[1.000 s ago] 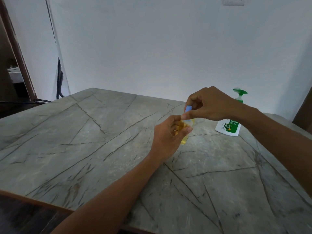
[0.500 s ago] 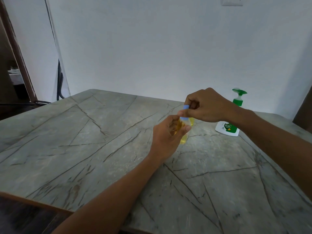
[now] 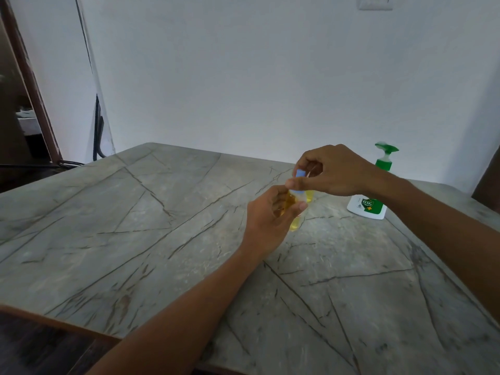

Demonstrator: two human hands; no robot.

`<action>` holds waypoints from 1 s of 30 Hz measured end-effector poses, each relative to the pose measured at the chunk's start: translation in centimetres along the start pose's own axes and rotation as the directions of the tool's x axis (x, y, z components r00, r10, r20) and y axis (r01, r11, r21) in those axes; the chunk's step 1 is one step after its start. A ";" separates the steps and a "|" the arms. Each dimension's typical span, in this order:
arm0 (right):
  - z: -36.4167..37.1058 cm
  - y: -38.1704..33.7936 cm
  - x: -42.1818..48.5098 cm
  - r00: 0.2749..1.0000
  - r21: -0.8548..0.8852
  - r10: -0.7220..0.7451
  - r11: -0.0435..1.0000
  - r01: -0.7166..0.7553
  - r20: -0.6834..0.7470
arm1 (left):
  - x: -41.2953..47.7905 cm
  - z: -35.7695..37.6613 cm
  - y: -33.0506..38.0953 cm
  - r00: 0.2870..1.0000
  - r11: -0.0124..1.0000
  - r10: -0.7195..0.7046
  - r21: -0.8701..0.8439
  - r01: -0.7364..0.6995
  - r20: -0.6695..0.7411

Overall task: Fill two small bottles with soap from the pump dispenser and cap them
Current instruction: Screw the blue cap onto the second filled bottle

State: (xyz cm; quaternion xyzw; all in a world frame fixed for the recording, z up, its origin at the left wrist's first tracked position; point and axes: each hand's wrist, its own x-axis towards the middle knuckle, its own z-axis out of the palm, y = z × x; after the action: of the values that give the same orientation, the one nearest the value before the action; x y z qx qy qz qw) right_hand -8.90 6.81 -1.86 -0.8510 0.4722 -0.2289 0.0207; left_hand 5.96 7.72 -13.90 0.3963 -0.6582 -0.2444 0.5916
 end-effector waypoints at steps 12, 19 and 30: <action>0.4 0.2 0.2 0.996 -0.042 -0.079 0.996 0.078 -0.040 | 0.1 0.1 -0.2 1.000 0.998 -0.001 -0.068 0.000 -0.016; 1.0 0.5 0.1 0.990 0.001 -0.114 0.993 0.114 -0.083 | 0.1 0.3 -0.3 1.000 0.999 0.002 -0.052 -0.002 -0.007; 2.7 -0.5 0.1 0.965 0.015 -0.033 0.999 0.038 -0.259 | 0.5 -0.1 -0.7 0.999 0.998 -0.003 -0.069 0.000 -0.050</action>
State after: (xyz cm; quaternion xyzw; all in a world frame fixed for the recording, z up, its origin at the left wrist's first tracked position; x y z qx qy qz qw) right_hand -7.36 6.59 -4.07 -0.8219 0.4533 -0.3429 -0.0370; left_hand 6.23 6.87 -14.15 0.3822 -0.6341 -0.2572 0.6210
